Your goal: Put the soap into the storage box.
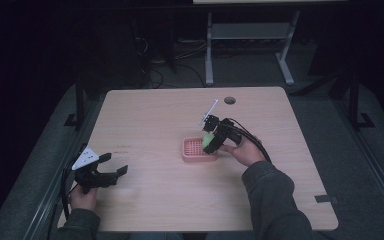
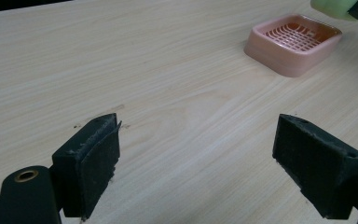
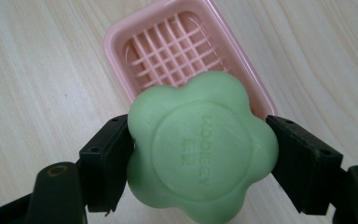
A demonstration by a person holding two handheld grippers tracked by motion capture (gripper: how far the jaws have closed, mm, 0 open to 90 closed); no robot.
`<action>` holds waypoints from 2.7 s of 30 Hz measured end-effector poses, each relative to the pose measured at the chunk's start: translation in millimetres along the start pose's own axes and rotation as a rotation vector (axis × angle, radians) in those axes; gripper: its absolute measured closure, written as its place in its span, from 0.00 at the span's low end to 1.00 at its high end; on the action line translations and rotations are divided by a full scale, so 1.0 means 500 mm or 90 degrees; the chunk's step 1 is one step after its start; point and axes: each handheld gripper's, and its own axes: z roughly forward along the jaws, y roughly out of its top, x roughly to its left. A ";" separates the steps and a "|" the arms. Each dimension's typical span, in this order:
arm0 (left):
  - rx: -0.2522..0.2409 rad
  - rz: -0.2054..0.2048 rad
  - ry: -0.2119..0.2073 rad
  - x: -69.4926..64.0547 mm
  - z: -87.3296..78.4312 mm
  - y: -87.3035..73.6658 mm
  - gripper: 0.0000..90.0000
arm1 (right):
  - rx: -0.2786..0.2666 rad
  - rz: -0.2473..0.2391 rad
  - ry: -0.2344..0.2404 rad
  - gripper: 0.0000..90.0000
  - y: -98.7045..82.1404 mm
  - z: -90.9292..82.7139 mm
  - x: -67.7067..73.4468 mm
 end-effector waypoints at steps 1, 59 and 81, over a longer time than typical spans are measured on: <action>0.000 0.002 0.000 0.000 0.000 0.000 0.16 | 0.001 0.000 0.002 0.29 0.005 0.001 0.002; -0.001 0.002 -0.003 0.000 0.000 0.002 0.16 | 0.035 -0.002 0.000 0.28 0.057 0.091 -0.002; -0.002 0.003 -0.003 0.000 0.000 0.002 0.16 | 0.039 0.000 -0.004 0.28 0.058 0.091 0.000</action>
